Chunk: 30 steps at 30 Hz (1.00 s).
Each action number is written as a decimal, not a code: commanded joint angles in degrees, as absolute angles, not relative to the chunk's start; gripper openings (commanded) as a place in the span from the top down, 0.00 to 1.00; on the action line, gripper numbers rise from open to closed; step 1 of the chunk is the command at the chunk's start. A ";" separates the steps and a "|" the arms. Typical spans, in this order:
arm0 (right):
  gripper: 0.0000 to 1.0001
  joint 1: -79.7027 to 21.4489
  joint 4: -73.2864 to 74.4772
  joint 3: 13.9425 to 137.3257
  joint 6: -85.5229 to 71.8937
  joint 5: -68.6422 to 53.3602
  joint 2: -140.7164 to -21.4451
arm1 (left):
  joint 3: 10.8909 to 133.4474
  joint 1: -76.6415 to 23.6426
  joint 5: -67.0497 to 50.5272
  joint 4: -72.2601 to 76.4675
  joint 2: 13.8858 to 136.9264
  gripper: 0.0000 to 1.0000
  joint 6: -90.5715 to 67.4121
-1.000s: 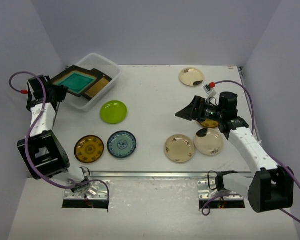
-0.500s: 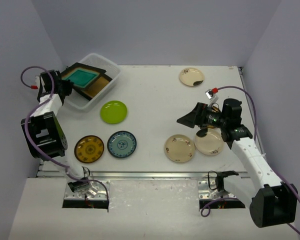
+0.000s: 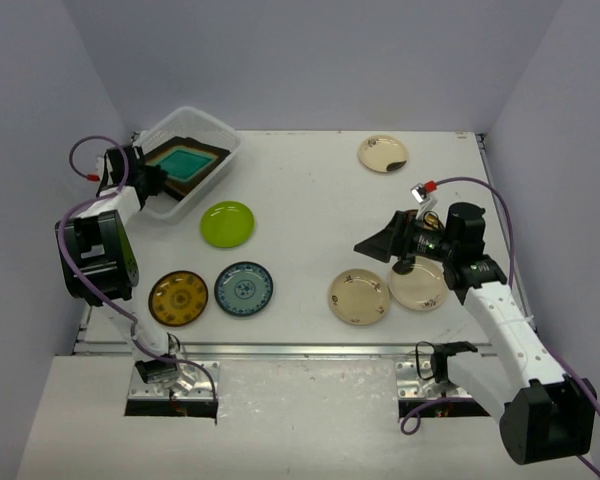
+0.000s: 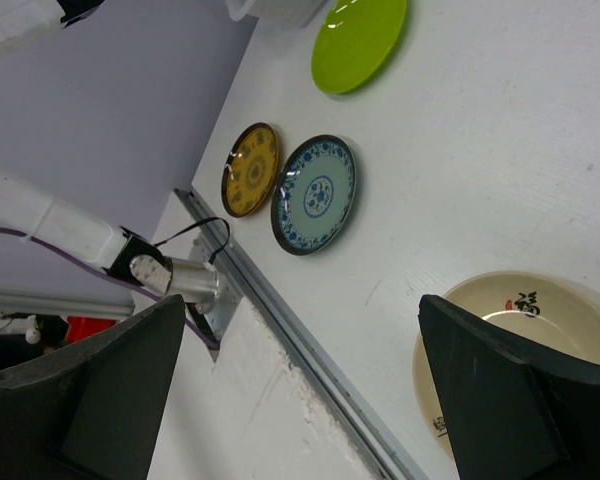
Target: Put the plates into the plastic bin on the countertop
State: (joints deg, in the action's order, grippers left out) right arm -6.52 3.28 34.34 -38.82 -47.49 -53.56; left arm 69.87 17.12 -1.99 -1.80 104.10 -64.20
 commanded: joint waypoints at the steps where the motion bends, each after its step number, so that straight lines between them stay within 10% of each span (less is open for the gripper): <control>1: 0.01 -6.68 1.61 34.03 -38.31 -48.52 -52.71 | 75.05 17.75 -3.25 9.51 102.97 1.00 -65.45; 4: 0.01 -6.68 1.32 33.55 -38.58 -48.75 -52.97 | 75.65 18.07 -4.45 9.15 104.36 0.94 -64.53; 11: 0.01 -6.77 0.93 33.24 -38.58 -48.43 -53.43 | 79.47 17.87 -7.43 4.03 108.17 0.31 -61.45; 13: 0.01 -6.85 1.43 33.65 -38.08 -48.13 -53.82 | 83.02 17.68 -6.33 -2.67 108.73 0.00 -58.94; 30: 0.01 -26.65 12.04 51.85 -29.30 -29.53 -75.03 | 93.10 17.23 -0.69 -36.74 105.17 0.00 -49.79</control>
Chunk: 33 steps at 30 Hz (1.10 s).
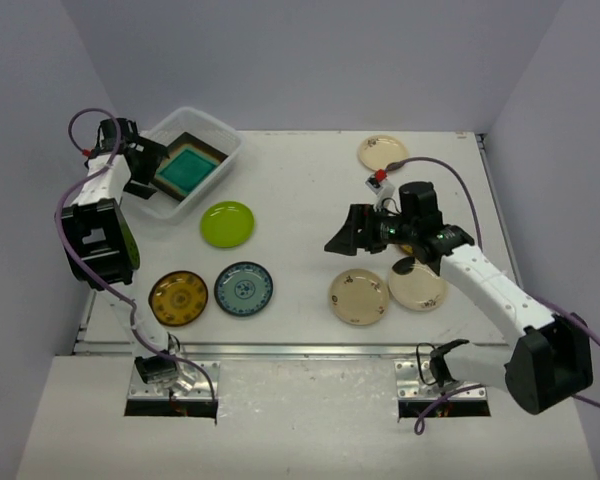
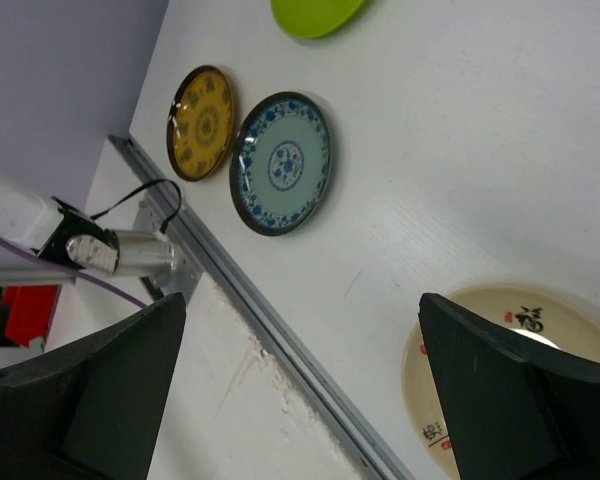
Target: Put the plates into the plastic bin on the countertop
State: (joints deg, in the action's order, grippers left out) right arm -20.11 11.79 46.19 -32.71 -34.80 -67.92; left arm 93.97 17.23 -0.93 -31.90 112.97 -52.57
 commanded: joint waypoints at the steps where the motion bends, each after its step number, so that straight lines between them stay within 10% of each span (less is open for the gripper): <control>1: 0.01 -28.19 11.31 52.81 -29.22 -29.45 -77.21 | 92.33 17.17 -1.05 -36.41 103.07 0.00 -49.07; 21: 0.36 -43.59 -5.62 67.59 -37.09 -29.31 -121.72 | 43.17 14.44 -27.61 -23.46 40.79 0.00 -24.62; 28: 0.86 -43.42 -7.64 66.78 -42.81 -23.15 -125.31 | 43.36 11.44 -27.14 -27.39 37.19 0.00 -21.58; 33: 1.00 -42.75 -8.45 63.88 -43.30 -21.33 -120.47 | 43.08 11.34 -27.33 -27.63 38.06 0.00 -21.14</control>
